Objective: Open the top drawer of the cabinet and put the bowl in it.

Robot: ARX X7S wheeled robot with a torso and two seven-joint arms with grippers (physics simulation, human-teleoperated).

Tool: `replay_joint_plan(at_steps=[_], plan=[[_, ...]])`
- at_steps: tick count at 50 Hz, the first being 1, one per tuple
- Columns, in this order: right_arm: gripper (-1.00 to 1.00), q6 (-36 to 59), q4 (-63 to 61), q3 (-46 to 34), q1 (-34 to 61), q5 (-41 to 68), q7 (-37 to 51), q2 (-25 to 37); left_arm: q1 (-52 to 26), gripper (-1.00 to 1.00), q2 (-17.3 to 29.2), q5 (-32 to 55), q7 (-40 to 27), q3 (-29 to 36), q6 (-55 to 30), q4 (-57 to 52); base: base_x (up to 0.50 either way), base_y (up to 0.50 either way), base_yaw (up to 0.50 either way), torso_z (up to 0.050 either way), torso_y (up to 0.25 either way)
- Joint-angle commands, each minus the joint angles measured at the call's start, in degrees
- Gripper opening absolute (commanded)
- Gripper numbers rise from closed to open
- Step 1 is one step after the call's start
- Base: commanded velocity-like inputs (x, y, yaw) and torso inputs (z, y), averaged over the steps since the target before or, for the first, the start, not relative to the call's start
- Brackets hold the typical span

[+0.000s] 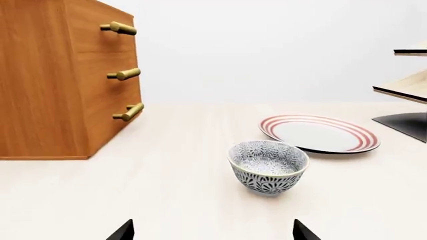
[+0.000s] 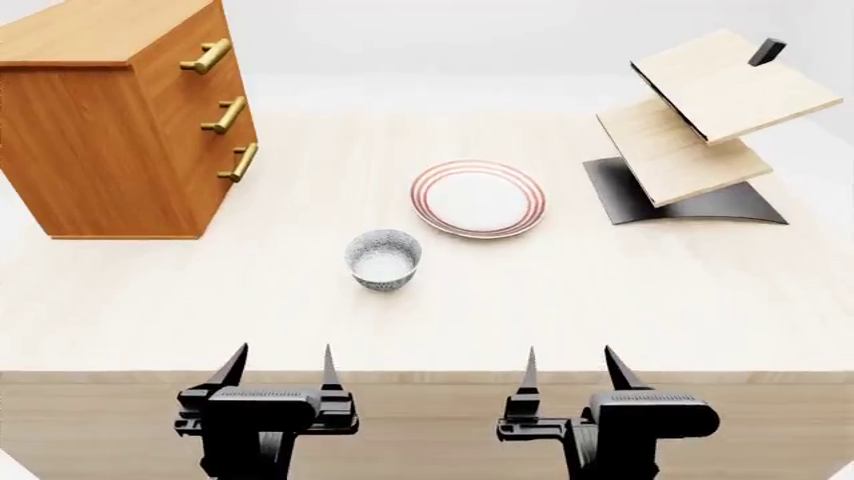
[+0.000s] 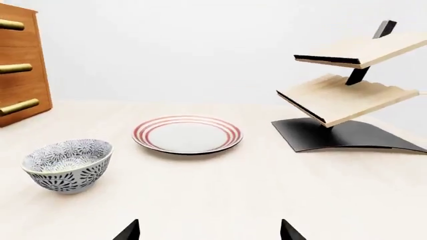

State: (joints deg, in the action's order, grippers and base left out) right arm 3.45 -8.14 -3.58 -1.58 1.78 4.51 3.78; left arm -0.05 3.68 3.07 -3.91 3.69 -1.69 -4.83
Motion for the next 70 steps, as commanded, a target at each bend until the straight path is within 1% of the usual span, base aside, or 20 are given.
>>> replay_joint_plan(at_steps=[1, 13, 22, 30, 34, 40, 45, 49, 52, 57, 64, 67, 70], plan=[[1.00, 1.5, -3.9, -1.0, -0.7, 0.6, 1.4, 1.2, -0.2, 1.00, 1.3, 1.1, -1.3, 0.7, -2.0, -3.0, 0.00, 0.00, 0.00, 0.050, 0.014], [1.00, 2.7, -7.2, -1.6, -1.3, 1.2, 2.5, 2.4, 0.0, 1.00, 2.7, 0.8, -2.3, 2.1, -3.5, -6.5, 0.00, 0.00, 0.00, 0.050, 0.012], [1.00, 4.6, -10.6, -1.9, -1.5, 1.2, 3.5, 3.4, -0.6, 1.00, 3.8, 1.5, -2.8, 2.3, -6.3, -9.7, 0.00, 0.00, 0.00, 0.050, 0.012], [1.00, 8.6, -16.2, -1.6, -1.1, 1.2, 4.4, 4.6, -1.7, 1.00, 4.9, 2.3, -3.3, 2.0, -10.8, -13.9, 0.00, 0.00, 0.00, 0.050, 0.013], [1.00, 12.6, -20.7, -1.5, -0.5, 1.1, 4.6, 5.6, -2.6, 1.00, 5.9, 2.9, -3.2, 2.1, -14.9, -18.1, 0.00, 0.00, 0.00, 0.050, 0.012], [1.00, 23.5, -29.4, -0.8, 2.8, 1.9, 4.3, 7.4, -6.7, 1.00, 7.9, 5.0, -2.8, 1.2, -26.2, -25.9, 0.00, 0.00, 0.00, 0.050, 0.013], [1.00, 35.4, -35.8, -0.8, 8.0, 2.0, 4.0, 9.1, -12.4, 1.00, 9.4, 8.3, -2.4, -0.4, -37.6, -32.2, 0.00, 0.00, 0.00, 0.020, 0.004], [1.00, 44.6, -40.3, 0.2, 12.8, 3.4, 3.6, 9.5, -17.8, 1.00, 9.9, 11.3, -2.3, -2.3, -45.7, -35.2, 0.00, 0.00, 0.00, 0.000, 0.000], [1.00, 51.4, -42.4, 0.9, 16.9, 4.4, 3.4, 9.7, -21.9, 1.00, 11.0, 12.1, -2.2, -2.3, -50.2, -36.7, 0.00, 0.00, 0.00, 0.000, 0.000], [1.00, 63.7, -45.7, 2.3, 25.5, 6.1, 2.9, 9.9, -31.4, 1.00, 11.7, 14.7, -2.2, -3.3, -60.3, -38.4, 0.00, 0.00, 0.00, 0.000, 0.000], [1.00, 73.6, -48.3, 2.3, 33.5, 7.2, 2.8, 10.7, -40.3, 1.00, 11.8, 17.3, -1.9, -4.7, -68.6, -38.1, 0.00, 0.00, 0.00, 0.000, 0.000], [1.00, 75.5, -48.9, 1.8, 35.2, 7.4, 2.8, 11.1, -42.6, 1.00, 12.1, 17.7, -1.8, -4.6, -70.3, -38.2, 0.00, 0.00, 0.00, 0.000, 0.000], [1.00, 75.3, -49.2, 2.2, 35.3, 7.9, 2.2, 11.1, -43.8, 1.00, 12.4, 17.9, -2.0, -4.5, -71.2, -38.6, 0.28, 0.00, 0.00, 0.000, 0.000]])
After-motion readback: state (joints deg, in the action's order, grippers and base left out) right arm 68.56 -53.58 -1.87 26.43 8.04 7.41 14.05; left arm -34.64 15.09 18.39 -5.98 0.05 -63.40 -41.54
